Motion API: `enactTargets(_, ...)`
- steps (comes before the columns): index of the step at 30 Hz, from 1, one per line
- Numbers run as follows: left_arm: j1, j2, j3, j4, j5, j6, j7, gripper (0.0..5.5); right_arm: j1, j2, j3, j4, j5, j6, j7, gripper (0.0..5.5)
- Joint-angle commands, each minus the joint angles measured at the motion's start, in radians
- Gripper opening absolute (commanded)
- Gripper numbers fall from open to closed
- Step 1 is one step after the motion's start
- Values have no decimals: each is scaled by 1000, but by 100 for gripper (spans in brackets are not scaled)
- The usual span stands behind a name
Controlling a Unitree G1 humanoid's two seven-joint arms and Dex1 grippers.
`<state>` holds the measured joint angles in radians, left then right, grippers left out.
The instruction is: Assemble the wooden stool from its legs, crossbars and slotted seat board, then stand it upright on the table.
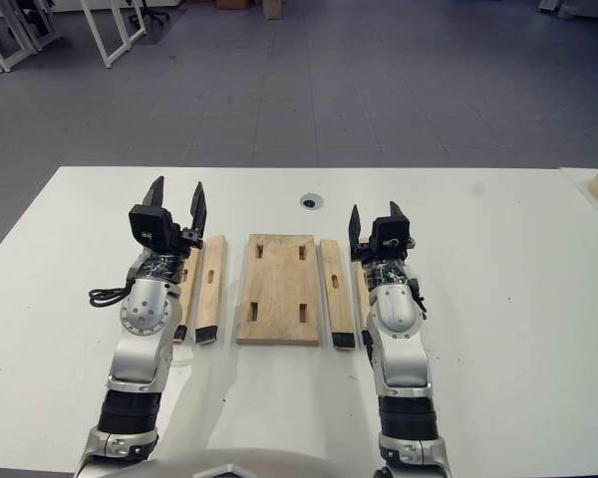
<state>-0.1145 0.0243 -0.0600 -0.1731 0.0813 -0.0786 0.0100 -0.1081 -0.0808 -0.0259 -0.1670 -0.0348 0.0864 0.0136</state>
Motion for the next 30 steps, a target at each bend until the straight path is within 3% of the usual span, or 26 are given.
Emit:
enactTargets(1,-12,-2,14,4,-6,20,4,298,-14,2,-7,-12,11,18,1,310)
enactTargets(10,43,9,105,12,-45,30,18,298,-11,-28,-15,13,1,26,16,310)
enactTargets(30,14,-21,75,15,-60,65,11,298,-5,-29,-17,40,3,20,26,310)
